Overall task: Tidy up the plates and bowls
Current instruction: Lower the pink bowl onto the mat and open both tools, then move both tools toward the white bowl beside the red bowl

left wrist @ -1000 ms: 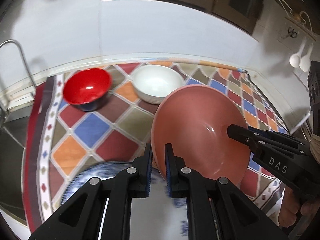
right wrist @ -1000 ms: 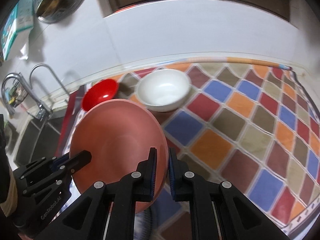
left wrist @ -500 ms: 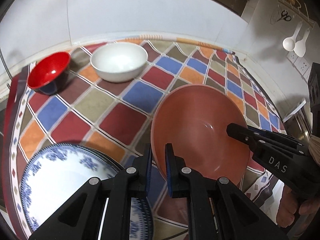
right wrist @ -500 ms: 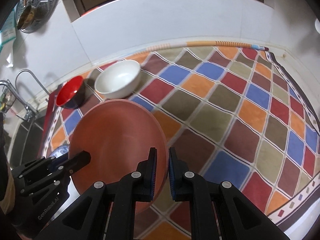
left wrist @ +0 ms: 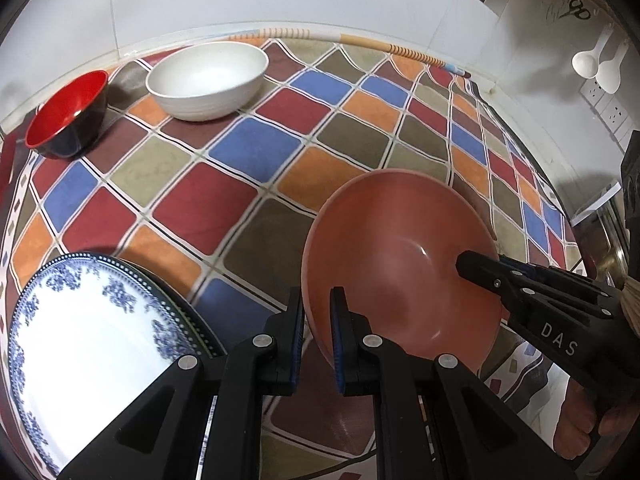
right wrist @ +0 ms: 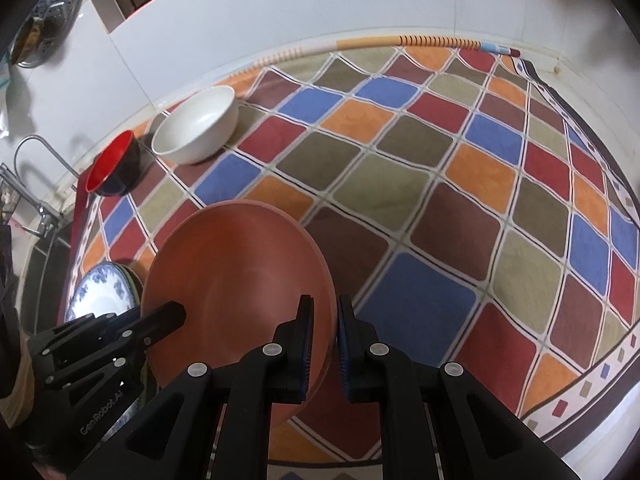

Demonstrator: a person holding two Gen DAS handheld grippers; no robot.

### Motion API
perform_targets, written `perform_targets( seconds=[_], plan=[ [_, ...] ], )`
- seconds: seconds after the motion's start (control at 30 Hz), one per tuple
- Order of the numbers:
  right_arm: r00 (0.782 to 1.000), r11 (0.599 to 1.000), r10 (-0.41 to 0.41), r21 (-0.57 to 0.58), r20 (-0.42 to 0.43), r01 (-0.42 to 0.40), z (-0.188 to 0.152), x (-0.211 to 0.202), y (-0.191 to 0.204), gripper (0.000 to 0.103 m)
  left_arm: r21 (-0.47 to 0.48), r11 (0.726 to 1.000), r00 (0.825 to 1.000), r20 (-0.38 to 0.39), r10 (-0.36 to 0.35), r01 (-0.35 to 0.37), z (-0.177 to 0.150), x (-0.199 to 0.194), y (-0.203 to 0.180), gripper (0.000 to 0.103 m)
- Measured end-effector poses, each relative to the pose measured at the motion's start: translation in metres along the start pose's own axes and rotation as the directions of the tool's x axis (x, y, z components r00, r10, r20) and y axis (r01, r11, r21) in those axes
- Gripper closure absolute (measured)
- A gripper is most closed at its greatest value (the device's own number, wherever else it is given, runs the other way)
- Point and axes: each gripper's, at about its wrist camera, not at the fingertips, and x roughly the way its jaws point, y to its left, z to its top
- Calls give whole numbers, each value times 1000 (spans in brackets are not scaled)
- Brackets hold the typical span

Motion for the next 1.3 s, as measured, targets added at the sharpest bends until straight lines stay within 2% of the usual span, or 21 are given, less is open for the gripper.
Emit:
perform_targets(
  seconds=[0.43, 0.63, 0.77, 0.8, 0.83, 1.0, 1.13, 1.3],
  plan=[
    [999, 1000, 12, -4, -40, -13, -2, 10, -11, 88, -25, 1000, 1000, -10, 9, -9, 2, 7, -3, 89],
    [999, 1000, 21, -6, -41, -21, 0, 13, -12, 87, -14, 1000, 1000, -21, 3, -4, 3, 9, -6, 82],
    [997, 998, 58, 16, -55, -57, 1, 15, -15, 80, -17, 1000, 1000, -18, 7, -7, 4, 7, -5, 72],
    [996, 998, 62, 18, -57, -61, 1, 16, -15, 74, -15, 1000, 1000, -10, 14, -14, 5, 5, -5, 68],
    [996, 998, 63, 20, -57, -62, 1, 16, -15, 68, -14, 1000, 1000, -2, 20, -20, 5, 3, -5, 66],
    [998, 999, 47, 15, -31, -47, 2, 11, -14, 57, -15, 999, 998, 50, 47, -46, 10, -12, 1, 47],
    [1000, 1000, 16, -2, 14, -16, 8, 1, -11, 49, -26, 997, 992, 102, 72, -70, 19, -28, 11, 40],
    [997, 999, 17, -31, 70, -14, 24, -7, 0, 49, -31, 992, 981, 152, 123, -119, 35, -40, 24, 36]
  ],
)
